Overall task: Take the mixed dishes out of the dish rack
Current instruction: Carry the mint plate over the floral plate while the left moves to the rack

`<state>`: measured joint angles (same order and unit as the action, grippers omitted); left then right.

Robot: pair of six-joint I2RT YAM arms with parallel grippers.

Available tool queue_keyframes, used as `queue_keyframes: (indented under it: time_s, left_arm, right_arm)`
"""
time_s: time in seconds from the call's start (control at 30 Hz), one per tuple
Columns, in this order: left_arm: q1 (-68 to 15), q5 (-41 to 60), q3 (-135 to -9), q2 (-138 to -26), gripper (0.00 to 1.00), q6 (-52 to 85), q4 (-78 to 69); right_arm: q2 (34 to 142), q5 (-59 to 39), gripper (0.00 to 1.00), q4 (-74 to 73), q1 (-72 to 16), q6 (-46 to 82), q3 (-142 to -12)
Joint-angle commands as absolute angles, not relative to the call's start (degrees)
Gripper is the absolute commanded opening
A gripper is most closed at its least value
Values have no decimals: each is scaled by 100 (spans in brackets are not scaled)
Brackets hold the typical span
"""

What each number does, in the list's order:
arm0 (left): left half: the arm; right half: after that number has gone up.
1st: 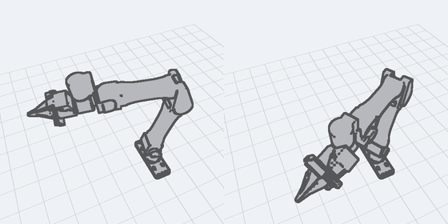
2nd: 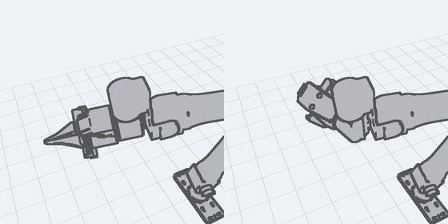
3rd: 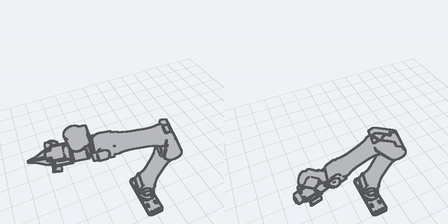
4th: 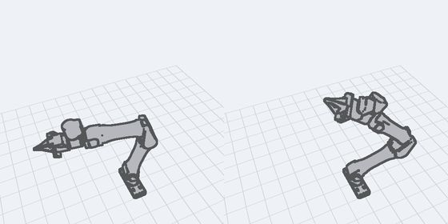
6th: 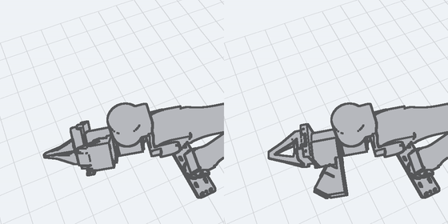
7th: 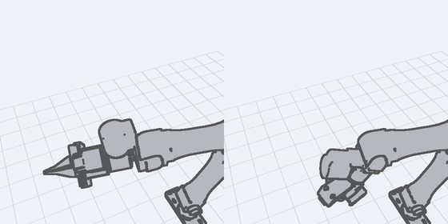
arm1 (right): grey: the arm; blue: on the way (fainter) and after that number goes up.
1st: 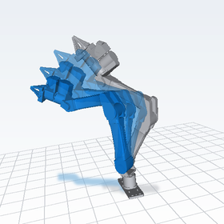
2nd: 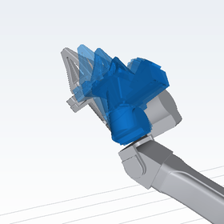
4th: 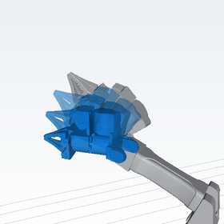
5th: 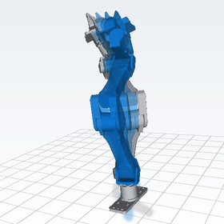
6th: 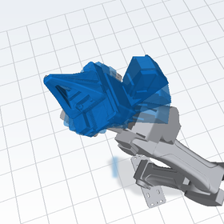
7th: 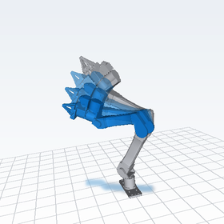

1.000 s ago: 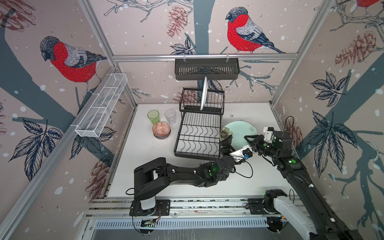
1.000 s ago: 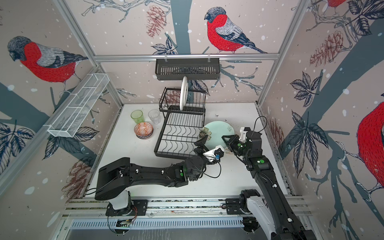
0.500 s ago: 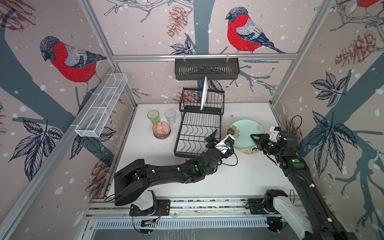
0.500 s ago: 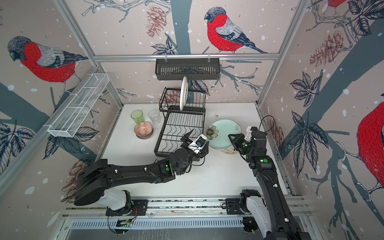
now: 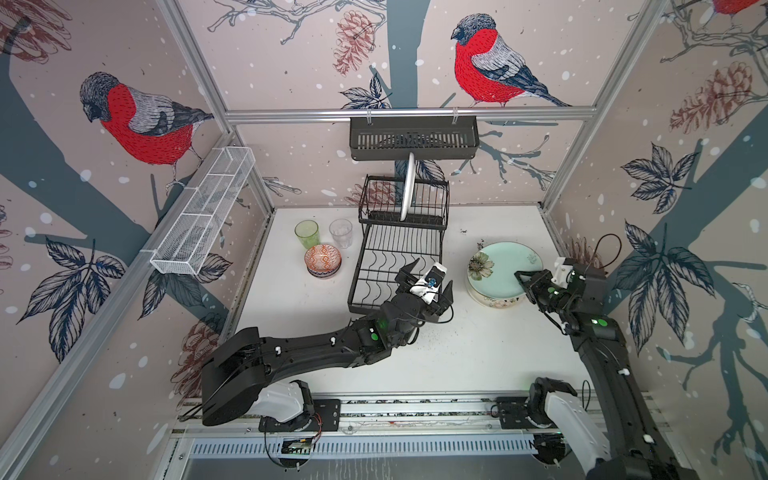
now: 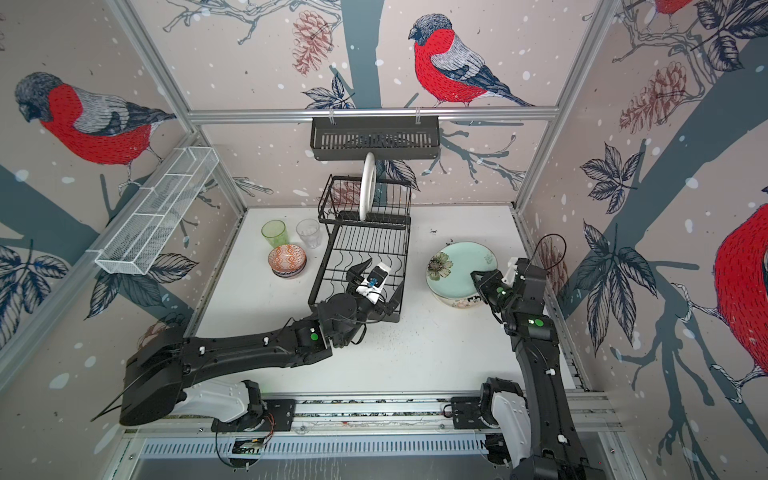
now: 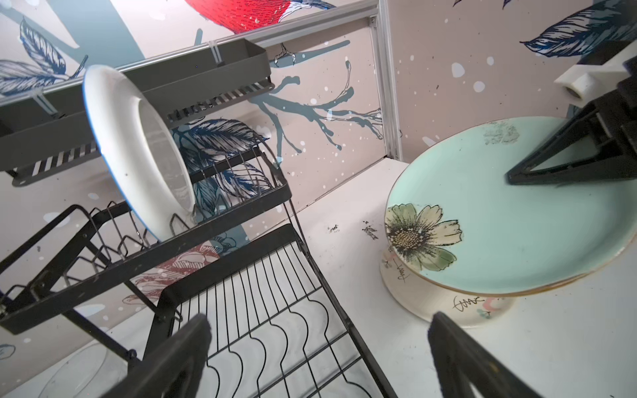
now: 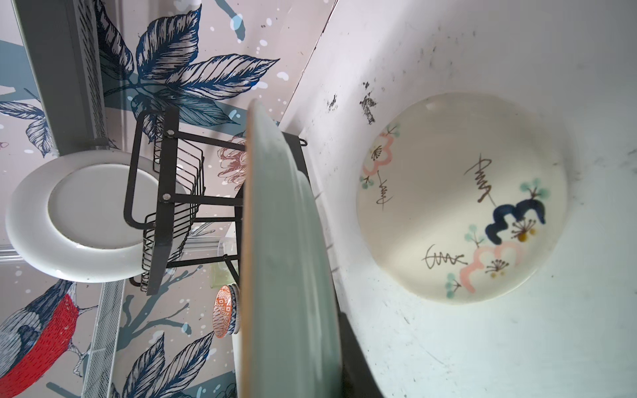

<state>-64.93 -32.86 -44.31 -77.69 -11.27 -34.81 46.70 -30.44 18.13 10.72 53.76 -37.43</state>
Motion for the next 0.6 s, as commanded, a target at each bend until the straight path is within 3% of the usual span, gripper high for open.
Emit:
queue_keyframes:
  time_s: [0.0, 0.3, 0.57]
  left_arm:
    - [-6366, -2849, -4371, -7617, 98, -679, -3328]
    - [-6324, -2604, -4158, -7013, 98, -519, -3314]
    - [-6126, -2468, -3703, -6438, 98, -352, -3166]
  right_arm:
    - [4685, -3418, 0, 1406, 1313, 5100, -3658]
    - [5140, -3925, 0, 899, 1564, 5120, -3353]
    - [5345, -3786, 0, 1029, 1564, 4857, -3468]
